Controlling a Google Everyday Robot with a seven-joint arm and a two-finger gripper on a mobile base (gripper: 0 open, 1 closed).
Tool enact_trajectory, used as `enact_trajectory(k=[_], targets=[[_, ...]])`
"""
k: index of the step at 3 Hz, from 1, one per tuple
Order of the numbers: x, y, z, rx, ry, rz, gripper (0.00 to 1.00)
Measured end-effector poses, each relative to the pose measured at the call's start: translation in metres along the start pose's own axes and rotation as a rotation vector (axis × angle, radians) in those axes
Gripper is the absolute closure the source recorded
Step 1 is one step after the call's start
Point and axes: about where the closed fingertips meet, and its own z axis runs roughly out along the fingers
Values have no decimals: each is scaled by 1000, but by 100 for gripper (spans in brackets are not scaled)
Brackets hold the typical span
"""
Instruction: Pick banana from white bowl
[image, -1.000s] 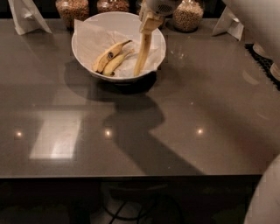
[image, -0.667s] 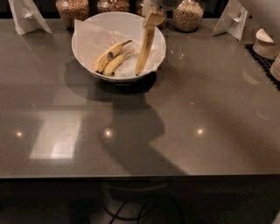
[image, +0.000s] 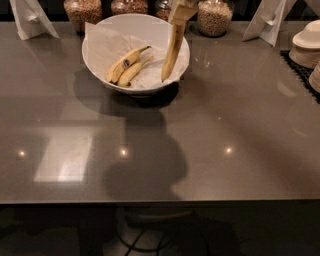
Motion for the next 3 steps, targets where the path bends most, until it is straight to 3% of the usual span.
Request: enact_trajectory(k=[2, 3], targets=[[-7, -6, -40, 54, 47, -21, 100], [-12, -6, -59, 75, 20, -47, 86]])
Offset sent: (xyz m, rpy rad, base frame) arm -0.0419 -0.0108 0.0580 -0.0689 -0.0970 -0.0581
